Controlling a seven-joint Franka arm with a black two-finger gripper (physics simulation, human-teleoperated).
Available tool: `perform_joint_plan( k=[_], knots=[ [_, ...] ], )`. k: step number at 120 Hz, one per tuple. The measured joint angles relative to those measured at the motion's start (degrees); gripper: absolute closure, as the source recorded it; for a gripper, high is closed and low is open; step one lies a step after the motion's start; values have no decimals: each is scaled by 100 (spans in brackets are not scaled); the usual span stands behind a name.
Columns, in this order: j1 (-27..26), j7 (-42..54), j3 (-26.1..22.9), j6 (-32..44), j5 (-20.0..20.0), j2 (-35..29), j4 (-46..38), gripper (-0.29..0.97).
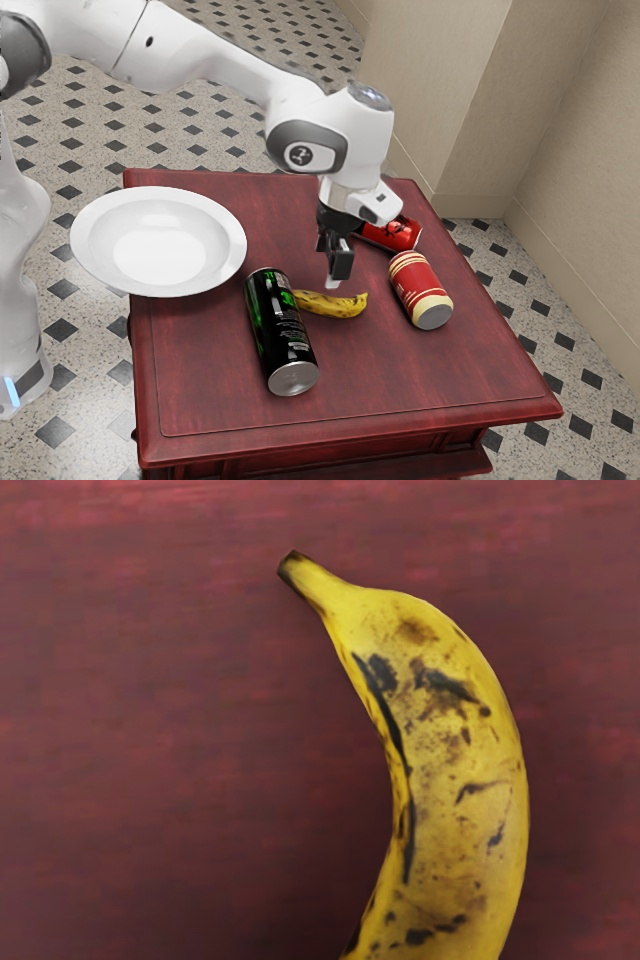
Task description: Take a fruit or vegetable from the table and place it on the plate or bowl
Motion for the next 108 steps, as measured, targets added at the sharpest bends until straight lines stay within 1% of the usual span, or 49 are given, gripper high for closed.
perform_joint_plan(
  k=[94,108],
  knots=[
    [0,-30,0,386,-94,308,-193,0],
    [-1,-32,0,414,-136,370,-184,7]
  ],
)
